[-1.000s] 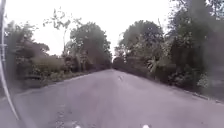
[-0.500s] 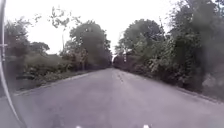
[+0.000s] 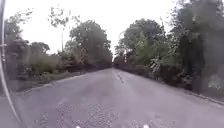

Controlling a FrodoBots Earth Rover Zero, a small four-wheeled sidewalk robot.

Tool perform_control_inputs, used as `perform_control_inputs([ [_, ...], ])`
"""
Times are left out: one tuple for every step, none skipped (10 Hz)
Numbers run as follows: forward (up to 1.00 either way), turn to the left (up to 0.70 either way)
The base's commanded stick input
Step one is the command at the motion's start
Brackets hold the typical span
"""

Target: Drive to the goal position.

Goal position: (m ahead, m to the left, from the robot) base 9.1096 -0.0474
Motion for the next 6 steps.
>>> perform_control_inputs([
  [0.70,0.00],
  [0.70,0.00],
  [0.70,0.00],
  [0.70,0.00],
  [0.70,0.00],
  [0.70,0.00],
])
